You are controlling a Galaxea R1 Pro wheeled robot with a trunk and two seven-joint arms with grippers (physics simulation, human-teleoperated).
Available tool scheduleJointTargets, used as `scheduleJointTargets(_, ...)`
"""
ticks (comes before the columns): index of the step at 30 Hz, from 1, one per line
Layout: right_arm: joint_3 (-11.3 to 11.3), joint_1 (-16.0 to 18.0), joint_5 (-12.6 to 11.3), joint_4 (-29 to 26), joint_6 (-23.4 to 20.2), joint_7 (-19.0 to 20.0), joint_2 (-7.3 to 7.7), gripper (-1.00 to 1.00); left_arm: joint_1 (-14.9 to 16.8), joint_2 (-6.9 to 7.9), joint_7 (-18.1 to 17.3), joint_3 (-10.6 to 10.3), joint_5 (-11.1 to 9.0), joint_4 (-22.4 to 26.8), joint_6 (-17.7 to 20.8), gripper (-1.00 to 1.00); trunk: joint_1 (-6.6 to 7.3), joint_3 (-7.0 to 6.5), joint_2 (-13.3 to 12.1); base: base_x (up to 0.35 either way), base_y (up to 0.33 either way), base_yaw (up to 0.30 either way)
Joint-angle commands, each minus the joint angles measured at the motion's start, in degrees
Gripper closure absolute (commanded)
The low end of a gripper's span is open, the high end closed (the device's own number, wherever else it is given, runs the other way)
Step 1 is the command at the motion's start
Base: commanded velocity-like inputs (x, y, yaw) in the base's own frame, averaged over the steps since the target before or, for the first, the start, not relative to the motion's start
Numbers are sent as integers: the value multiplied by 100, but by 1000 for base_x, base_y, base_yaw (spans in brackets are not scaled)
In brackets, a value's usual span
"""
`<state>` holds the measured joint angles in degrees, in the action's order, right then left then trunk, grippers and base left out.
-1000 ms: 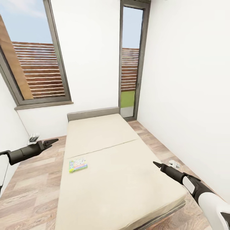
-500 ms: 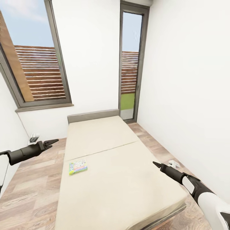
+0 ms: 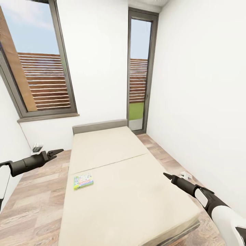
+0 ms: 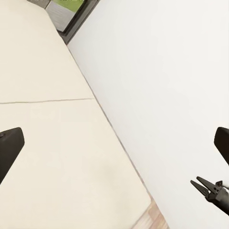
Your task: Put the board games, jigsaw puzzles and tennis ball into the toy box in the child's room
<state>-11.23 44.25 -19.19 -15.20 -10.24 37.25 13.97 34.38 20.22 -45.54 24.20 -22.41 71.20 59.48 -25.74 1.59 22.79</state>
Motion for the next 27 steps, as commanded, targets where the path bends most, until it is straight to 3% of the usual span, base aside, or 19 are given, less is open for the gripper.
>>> scheduleJointTargets(1, -16, 5, -50, -1, -57, 19, 0, -100, 7, -1, -37, 6, 26, 0, 19, -100, -4, 4, 13, 0, 0, 0)
scheduleJointTargets(27, -20, 5, -43, -26, -48, 32, -70, -100, 7, -1, -42, 10, 11, 0, 28, -100, -4, -243, 13, 0, 0, 0)
